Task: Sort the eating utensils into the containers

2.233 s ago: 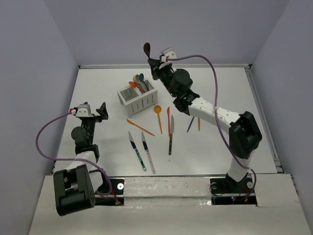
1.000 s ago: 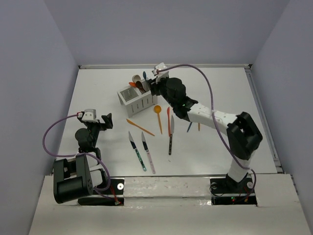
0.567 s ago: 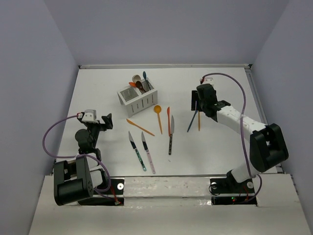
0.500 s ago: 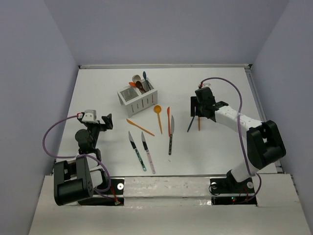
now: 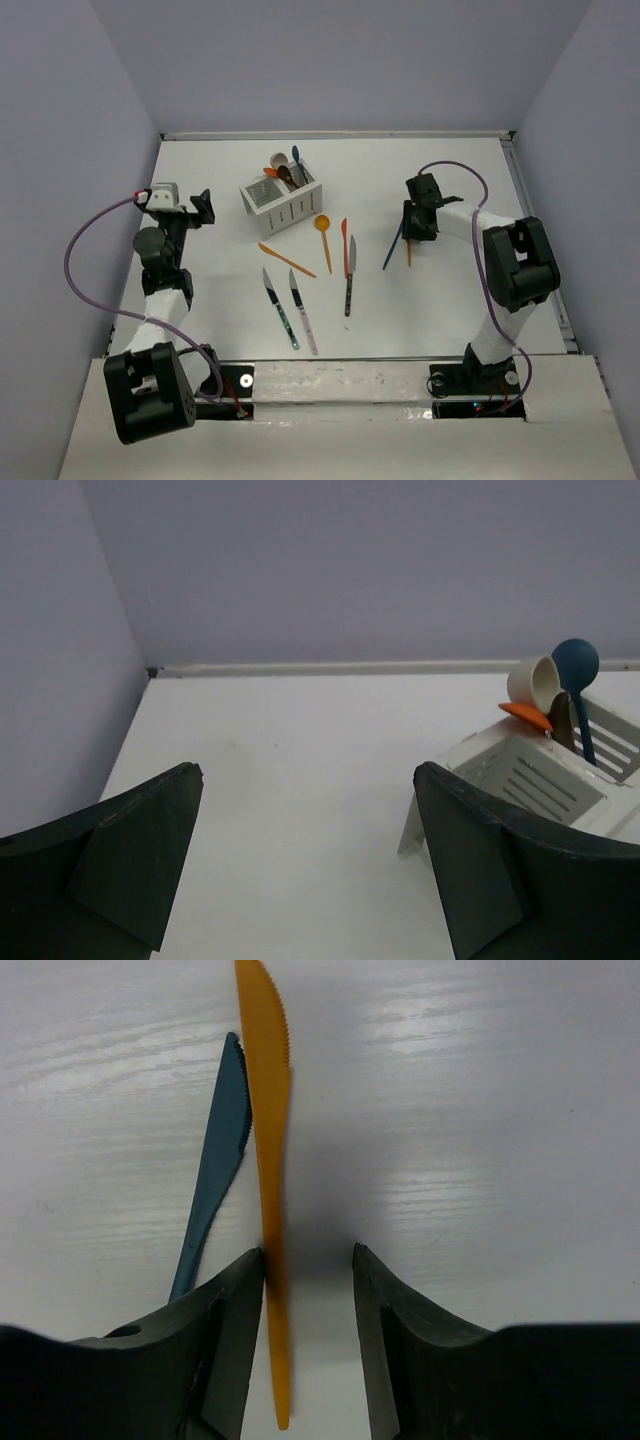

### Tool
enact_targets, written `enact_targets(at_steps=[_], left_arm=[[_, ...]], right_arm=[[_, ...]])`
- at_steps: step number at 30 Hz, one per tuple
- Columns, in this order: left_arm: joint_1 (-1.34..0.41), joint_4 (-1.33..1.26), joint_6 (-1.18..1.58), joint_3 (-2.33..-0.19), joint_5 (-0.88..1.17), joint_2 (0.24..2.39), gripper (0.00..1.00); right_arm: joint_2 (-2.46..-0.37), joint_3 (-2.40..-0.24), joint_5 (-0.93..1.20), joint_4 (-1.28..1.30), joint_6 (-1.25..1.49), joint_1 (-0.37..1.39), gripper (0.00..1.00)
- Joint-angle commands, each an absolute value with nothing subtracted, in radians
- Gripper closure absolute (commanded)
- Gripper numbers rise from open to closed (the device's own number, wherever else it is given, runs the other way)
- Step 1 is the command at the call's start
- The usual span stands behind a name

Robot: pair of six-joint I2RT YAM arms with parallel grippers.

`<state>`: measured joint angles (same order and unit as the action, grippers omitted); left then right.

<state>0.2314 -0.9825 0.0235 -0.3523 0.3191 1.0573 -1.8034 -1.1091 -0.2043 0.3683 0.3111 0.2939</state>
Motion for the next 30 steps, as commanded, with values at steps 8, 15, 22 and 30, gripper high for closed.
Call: enact_targets(at_steps=[8,15,22,30], left_arm=[[0.241,-0.48,-0.279,-0.477,0.43,0.985,0.01],[0.241,-0.613,-0.253,-0.335,0.477,0.896,0.01],[0.242,-0.955,-0.12,-0.203,0.538,0.931,0.01],[0.319,-1.163,0.026,-0.163,0.592,1.043,0.01]], right_arm=[[-1.852,-1.143,-0.198,0.406,0.255,0.295,1.0],[-1.625,-1.143,-0.272,0.408,0.235,0.295,1.0],[-1.319,-1.239,-0.209,0.117,0.008,0.489,1.0],[-1.587,-1.442,-0.023,-0.448,-0.13,0.791,1.0]])
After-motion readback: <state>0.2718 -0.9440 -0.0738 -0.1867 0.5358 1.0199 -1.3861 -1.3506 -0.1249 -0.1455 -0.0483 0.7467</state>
